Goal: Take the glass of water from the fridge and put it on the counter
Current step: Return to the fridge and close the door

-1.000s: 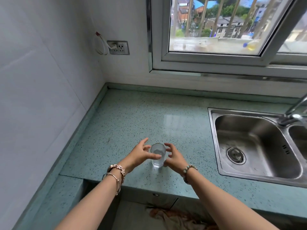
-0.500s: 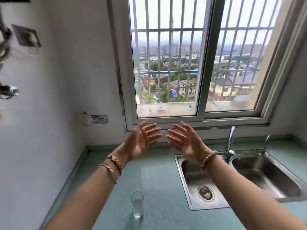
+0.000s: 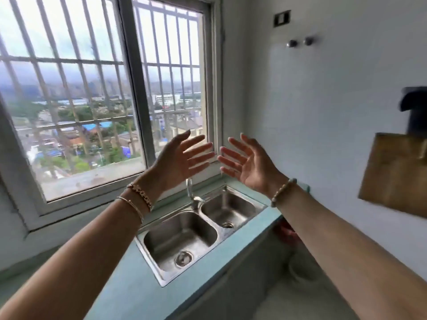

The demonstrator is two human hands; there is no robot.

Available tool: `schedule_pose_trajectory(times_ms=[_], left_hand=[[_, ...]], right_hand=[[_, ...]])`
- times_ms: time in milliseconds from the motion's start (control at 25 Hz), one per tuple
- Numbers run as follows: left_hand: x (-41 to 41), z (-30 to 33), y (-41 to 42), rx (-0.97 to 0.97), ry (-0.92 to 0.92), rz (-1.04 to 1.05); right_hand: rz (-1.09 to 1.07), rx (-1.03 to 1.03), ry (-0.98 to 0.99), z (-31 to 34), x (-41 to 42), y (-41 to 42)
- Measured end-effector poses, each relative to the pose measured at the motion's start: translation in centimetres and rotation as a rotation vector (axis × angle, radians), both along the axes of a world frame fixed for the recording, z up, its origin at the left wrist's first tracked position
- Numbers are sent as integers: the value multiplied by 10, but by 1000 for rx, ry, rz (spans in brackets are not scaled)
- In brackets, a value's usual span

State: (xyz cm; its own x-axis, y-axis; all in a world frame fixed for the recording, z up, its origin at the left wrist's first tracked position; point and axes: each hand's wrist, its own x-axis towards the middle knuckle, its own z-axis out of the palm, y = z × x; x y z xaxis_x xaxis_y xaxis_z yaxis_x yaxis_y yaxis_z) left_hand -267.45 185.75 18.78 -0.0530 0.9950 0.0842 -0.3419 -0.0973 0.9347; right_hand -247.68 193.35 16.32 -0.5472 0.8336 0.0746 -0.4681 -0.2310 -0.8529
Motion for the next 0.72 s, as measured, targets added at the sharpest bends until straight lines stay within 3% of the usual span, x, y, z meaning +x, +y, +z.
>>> schedule_pose_trajectory(times_ms=[240, 440, 720], left_hand=[[271, 7, 25, -1, -69, -505], [500, 0, -28, -23, -60, -980], [731, -8, -144, -69, -93, -1573]], right_hand=[[-525, -9, 14, 17, 279, -75], [-1017, -31, -27, 21, 472, -218], [-1611, -37, -18, 25, 618, -415]])
